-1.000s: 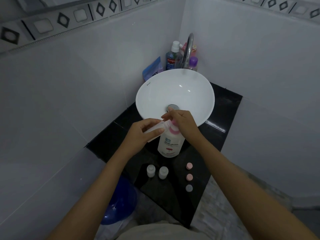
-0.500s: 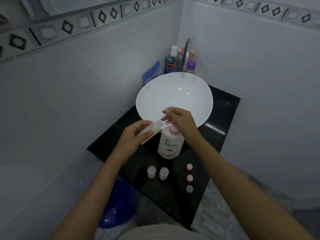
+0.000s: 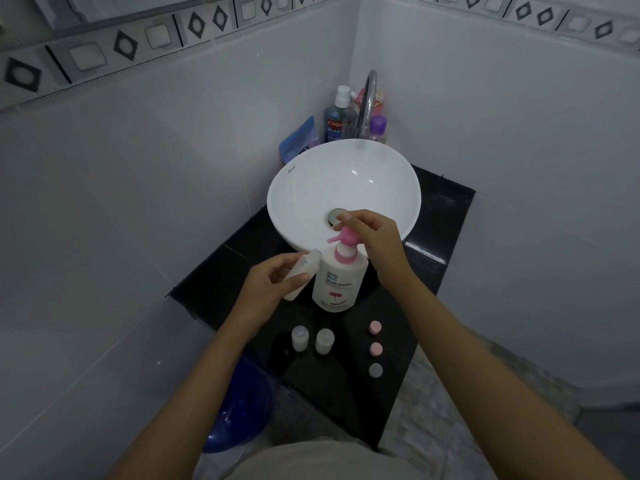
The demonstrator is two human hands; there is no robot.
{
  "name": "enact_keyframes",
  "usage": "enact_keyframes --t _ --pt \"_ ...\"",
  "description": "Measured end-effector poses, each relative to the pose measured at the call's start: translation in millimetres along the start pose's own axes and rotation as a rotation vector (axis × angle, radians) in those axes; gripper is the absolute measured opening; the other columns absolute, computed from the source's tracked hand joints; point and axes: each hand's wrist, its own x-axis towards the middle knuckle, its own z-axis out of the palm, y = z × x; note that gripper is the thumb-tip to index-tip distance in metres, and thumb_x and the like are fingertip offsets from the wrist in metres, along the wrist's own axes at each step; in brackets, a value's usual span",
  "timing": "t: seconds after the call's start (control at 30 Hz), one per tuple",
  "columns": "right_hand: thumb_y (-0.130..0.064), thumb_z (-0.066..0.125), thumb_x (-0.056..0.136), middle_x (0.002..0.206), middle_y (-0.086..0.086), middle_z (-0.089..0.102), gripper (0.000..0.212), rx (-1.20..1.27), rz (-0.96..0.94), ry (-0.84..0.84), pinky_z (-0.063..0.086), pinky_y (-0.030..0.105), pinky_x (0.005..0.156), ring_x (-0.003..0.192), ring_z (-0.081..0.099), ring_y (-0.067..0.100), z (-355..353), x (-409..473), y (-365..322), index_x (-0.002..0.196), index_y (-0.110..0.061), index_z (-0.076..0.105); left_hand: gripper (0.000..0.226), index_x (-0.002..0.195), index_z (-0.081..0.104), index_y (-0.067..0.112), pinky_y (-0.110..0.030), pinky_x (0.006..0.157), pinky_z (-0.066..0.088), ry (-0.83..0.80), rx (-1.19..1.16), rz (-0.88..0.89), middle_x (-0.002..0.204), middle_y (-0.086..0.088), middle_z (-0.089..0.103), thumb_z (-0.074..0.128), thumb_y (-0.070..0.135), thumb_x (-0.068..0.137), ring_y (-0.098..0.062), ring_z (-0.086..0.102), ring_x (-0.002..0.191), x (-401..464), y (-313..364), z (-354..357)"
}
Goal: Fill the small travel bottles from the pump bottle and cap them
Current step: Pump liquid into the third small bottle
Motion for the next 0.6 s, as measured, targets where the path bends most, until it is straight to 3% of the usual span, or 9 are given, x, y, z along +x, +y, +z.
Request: enact_keyframes --t 0.17,0.3,0.43,0.5,0.6 --pt "-0.02 0.062 0.088 0.088 0.003 0.071 0.018 -0.037 0.014 0.026 0.052 0.023 0.081 0.084 0.064 0.006 -8 -6 8 0.092 -0.005 0.072 0.03 0.104 0.067 0.032 -0.01 0.074 0.05 -0.043 -0.038 0.007 0.102 0.017 0.07 0.07 0.015 0.08 0.0 0.063 0.098 -7 -2 9" --pt "-0.021 0.059 0.09 0.084 0.0 0.072 0.016 -0.04 -0.005 0.015 0.047 0.009 0.07 0.079 0.063 -0.002 -11 -11 11 0.086 -0.011 0.072 0.03 0.107 0.066 0.028 -0.007 0.074 0.048 -0.07 -0.042 0.039 0.103 0.023 0.068 0.069 0.014 0.081 0.005 0.062 0.098 -14 1 14" --pt "-0.022 0.059 0.09 0.077 -0.013 0.072 0.015 -0.004 -0.026 0.012 0.047 0.007 0.067 0.076 0.064 -0.005 -13 -16 11 0.083 -0.017 0.072 0.03 0.108 0.065 0.028 -0.006 0.074 0.047 -0.082 -0.069 0.041 0.104 0.024 0.068 0.068 0.019 0.08 0.006 0.062 0.099 -22 2 17" --pt "-0.023 0.058 0.091 0.079 -0.013 0.073 0.016 -0.013 -0.038 0.017 0.047 0.009 0.068 0.079 0.065 -0.002 -15 -19 11 0.086 -0.016 0.072 0.031 0.108 0.064 0.03 -0.004 0.074 0.047 -0.091 -0.086 0.024 0.104 0.028 0.068 0.067 0.017 0.08 0.009 0.061 0.1 -26 2 18" --pt "-0.029 0.056 0.092 0.088 -0.004 0.072 0.019 -0.055 -0.026 0.067 0.051 0.023 0.077 0.087 0.066 0.008 -23 -25 14 0.093 -0.018 0.07 0.034 0.108 0.064 0.032 -0.004 0.074 0.046 -0.1 -0.114 -0.001 0.105 0.029 0.068 0.068 0.024 0.074 0.01 0.06 0.1 -31 -1 19"
